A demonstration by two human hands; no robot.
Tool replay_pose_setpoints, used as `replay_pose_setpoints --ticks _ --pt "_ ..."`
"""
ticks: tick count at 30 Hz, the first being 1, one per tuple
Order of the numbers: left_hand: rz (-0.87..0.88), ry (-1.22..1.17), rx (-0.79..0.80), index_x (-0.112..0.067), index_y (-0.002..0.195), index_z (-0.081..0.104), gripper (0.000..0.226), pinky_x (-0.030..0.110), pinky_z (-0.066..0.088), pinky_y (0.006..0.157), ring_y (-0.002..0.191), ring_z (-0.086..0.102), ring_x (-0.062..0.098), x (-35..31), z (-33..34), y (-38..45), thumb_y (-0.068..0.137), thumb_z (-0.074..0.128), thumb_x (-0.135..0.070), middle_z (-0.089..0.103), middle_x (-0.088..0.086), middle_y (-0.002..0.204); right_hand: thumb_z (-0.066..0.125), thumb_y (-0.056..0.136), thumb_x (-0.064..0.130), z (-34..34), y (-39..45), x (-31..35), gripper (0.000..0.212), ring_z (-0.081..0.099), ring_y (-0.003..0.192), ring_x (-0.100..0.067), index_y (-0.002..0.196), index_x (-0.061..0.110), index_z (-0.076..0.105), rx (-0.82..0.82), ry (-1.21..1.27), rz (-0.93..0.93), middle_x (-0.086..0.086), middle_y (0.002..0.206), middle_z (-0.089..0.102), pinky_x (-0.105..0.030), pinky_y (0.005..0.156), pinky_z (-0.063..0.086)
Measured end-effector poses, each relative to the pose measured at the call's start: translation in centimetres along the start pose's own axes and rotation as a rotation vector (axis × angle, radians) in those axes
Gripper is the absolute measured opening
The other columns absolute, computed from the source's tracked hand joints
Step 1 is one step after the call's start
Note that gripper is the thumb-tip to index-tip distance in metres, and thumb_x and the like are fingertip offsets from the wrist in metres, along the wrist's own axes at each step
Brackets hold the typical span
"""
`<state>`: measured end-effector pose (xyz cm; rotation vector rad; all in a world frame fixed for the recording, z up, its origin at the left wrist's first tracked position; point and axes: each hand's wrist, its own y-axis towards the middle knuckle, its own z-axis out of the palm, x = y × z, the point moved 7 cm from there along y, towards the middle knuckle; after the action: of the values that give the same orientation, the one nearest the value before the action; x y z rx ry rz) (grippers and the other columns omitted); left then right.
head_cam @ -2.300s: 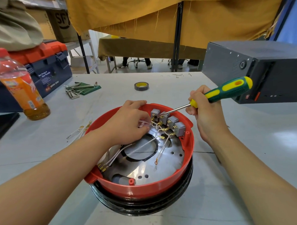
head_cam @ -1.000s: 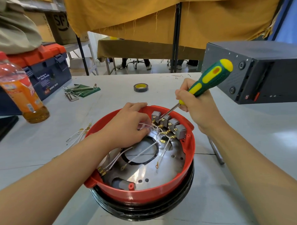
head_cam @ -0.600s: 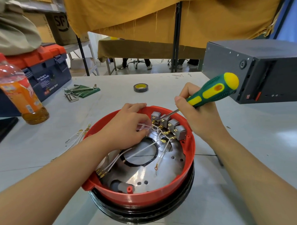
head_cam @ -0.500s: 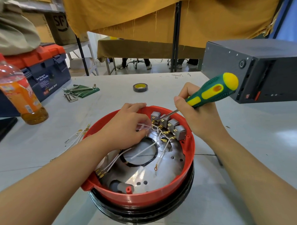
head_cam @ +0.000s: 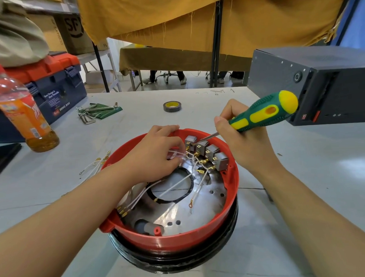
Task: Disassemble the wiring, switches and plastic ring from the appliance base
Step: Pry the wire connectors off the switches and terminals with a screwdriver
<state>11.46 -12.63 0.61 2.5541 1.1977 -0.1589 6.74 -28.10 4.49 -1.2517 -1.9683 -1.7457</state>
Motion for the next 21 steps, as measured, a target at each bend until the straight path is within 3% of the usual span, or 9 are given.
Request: replay_pose_setpoints --ticks 3,7,11,15,21 --pt "-0.003 0.001 0.007 -0.031 0.106 0.063 0.018 0.031 0.023 0.109 0.136 0.022 0.018 0.0 0.0 0.0 0.088 0.061 -0.031 0.029 -0.003 0.153 0.052 0.084 0.019 -0.1 0.1 -0.5 0.023 0.042 0.051 -0.002 0.063 0.02 0.041 0.01 0.03 0.046 0.012 0.053 0.043 -0.008 0.052 0.032" --pt "-0.007 0.006 0.021 -0.031 0.106 0.063 0.019 0.032 0.023 0.109 0.137 0.022 0.018 -0.1 0.0 0.0 0.087 0.06 -0.031 0.028 -0.003 0.153 0.052 0.08 0.019 -0.5 0.5 -2.2 0.022 0.034 0.049 -0.009 0.061 0.016 0.04 -0.023 0.2 0.198 0.01 0.05 0.036 -0.019 0.049 0.033" --pt "-0.004 0.01 0.027 -0.032 0.106 0.063 0.019 0.033 0.024 0.109 0.137 0.022 0.018 -0.2 -0.1 0.0 0.087 0.06 -0.032 0.027 -0.003 0.154 0.052 0.077 0.014 -0.8 0.5 -3.8 0.021 0.033 0.047 -0.009 0.06 0.015 0.04 -0.076 0.39 0.301 0.005 0.054 0.04 -0.017 0.045 0.032" --pt "-0.006 0.01 0.034 -0.032 0.105 0.063 0.019 0.035 0.025 0.11 0.137 0.023 0.018 -0.2 -0.1 0.0 0.087 0.061 -0.033 0.027 -0.004 0.154 0.053 0.077 0.015 -0.9 0.5 -4.8 0.025 0.035 0.046 -0.009 0.055 0.021 0.044 -0.093 0.454 0.353 0.009 0.053 0.043 -0.017 0.045 0.033" --pt "-0.01 0.015 0.015 -0.03 0.104 0.064 0.016 0.033 0.024 0.11 0.135 0.026 0.017 -0.1 -0.2 0.0 0.088 0.061 -0.032 0.029 -0.005 0.153 0.053 0.079 0.018 1.1 -0.2 -4.9 0.025 0.034 0.045 -0.01 0.057 0.023 0.044 -0.004 0.39 0.382 -0.004 0.056 0.037 -0.018 0.043 0.03"
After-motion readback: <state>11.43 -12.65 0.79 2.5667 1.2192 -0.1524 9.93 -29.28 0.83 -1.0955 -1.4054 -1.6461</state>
